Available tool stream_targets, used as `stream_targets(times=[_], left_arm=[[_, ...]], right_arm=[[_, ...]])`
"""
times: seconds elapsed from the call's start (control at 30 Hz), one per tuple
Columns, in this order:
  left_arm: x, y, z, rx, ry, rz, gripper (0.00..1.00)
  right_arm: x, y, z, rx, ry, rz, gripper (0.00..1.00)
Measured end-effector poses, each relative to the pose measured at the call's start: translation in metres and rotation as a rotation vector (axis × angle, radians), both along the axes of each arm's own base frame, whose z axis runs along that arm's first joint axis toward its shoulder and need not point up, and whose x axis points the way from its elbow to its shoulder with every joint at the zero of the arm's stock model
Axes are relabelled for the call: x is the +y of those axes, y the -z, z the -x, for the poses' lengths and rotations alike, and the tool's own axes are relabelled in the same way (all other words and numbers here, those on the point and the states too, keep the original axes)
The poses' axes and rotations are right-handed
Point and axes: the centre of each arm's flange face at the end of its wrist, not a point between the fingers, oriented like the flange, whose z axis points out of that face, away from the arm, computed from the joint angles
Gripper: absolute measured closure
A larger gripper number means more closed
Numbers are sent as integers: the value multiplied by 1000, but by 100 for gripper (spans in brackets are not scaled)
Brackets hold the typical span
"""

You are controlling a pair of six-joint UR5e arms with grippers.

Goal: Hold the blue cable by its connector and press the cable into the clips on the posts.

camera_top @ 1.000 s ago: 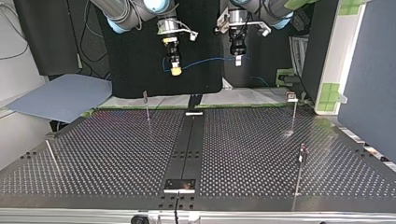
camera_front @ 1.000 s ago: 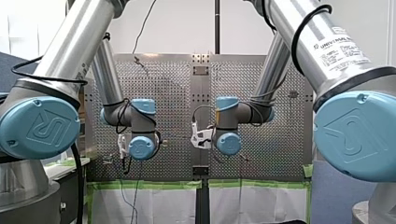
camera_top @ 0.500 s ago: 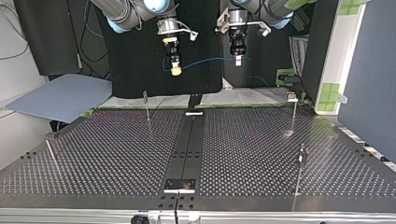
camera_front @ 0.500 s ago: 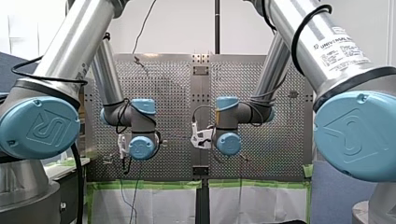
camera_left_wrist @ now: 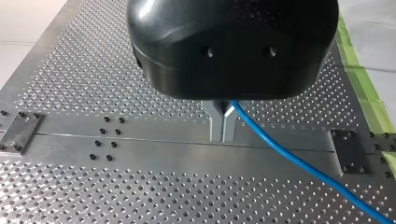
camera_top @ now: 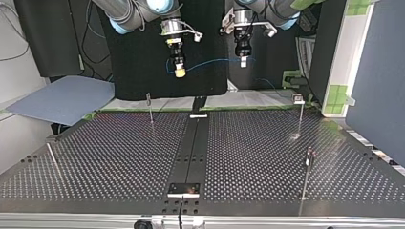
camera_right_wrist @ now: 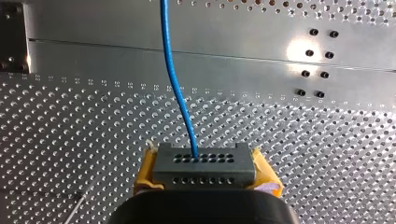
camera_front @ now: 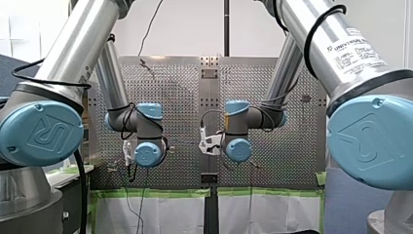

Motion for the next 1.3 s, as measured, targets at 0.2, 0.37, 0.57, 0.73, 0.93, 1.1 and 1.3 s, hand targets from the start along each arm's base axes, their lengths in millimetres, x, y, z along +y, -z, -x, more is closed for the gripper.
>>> stream_targets(times=[0.2, 0.37, 0.57, 0.73, 0.93, 1.1, 1.3], left_arm=[[0, 0, 0, 0, 0, 0, 100], [0, 0, 0, 0, 0, 0, 100], [-2, 1, 0, 3, 8, -6, 100], [-12, 10, -3, 32, 30, -55, 100], [-13, 29, -2, 84, 35, -111, 100], [-10, 44, 2, 119, 37, -134, 100], [-9, 51, 4, 134, 37, -144, 100]], right_arm=[[0, 0, 0, 0, 0, 0, 100], [0, 0, 0, 0, 0, 0, 100], [0, 0, 0, -1, 0, 0, 100], [5, 8, -9, -3, -1, -28, 100], [19, 24, -28, 19, 0, -69, 100], [28, 39, -42, 51, -2, -94, 100], [30, 62, -45, 87, -2, -122, 100]])
